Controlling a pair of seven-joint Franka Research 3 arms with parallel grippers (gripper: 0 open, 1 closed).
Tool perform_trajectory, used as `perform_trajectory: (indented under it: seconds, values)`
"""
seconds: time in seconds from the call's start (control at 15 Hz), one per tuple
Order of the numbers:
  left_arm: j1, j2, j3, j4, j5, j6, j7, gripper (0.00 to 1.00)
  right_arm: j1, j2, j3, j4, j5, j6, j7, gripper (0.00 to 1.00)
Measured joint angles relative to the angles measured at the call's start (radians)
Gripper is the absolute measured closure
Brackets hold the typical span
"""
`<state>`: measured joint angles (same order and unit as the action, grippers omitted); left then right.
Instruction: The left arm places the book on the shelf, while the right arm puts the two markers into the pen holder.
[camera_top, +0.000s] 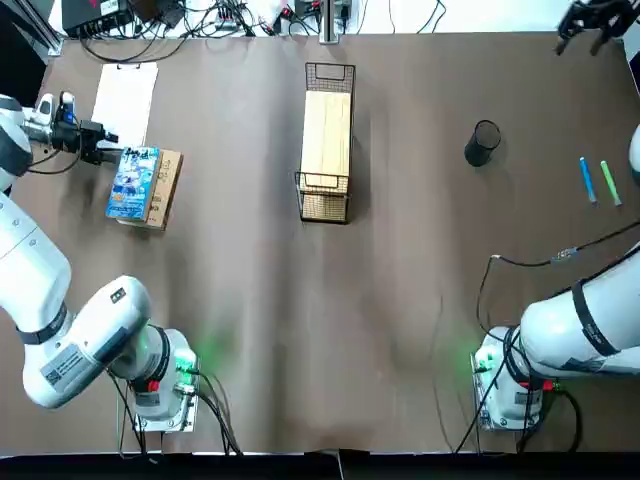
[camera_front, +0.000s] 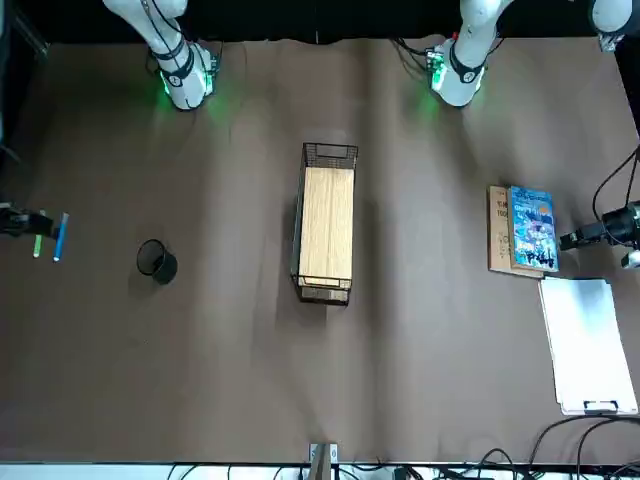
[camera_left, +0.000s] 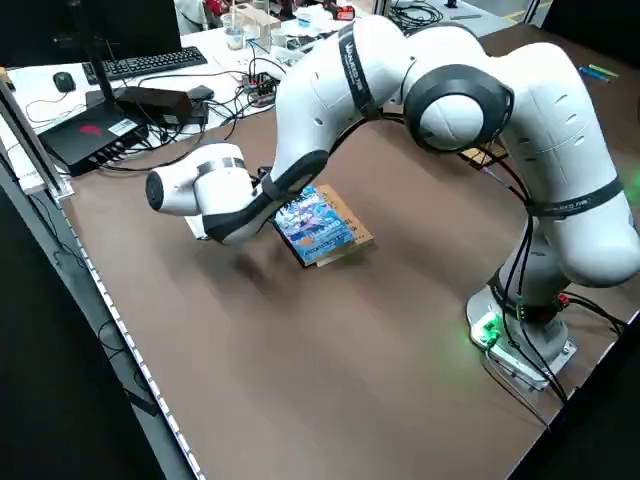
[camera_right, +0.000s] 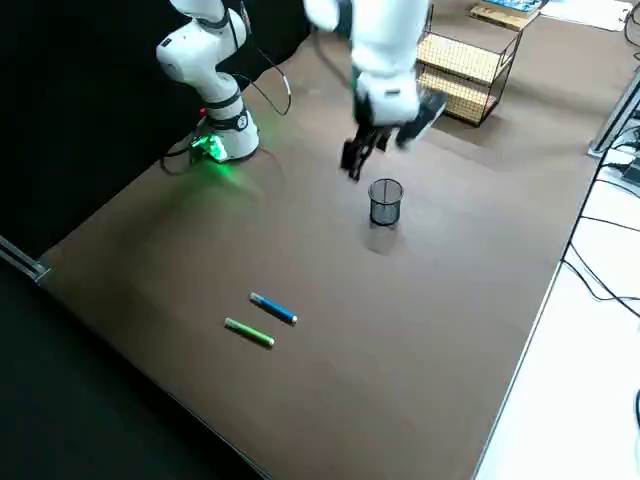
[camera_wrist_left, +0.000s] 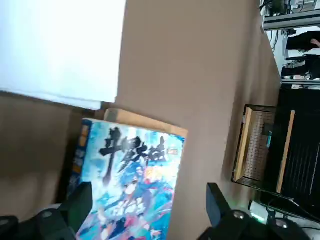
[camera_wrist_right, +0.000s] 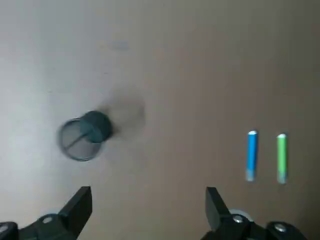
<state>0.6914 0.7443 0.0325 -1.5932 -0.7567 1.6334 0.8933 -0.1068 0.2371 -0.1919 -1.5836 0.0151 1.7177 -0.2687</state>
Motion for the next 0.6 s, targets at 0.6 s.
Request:
perform_trajectory:
  seconds: [0.6]
  values:
    - [0.007, 0.055, 0.0, 0.001, 0.039, 0.031, 0.024, 0.0, -0.211, 0.25, -0.002, -0.004, 0.0, 0.246, -0.082, 0.13]
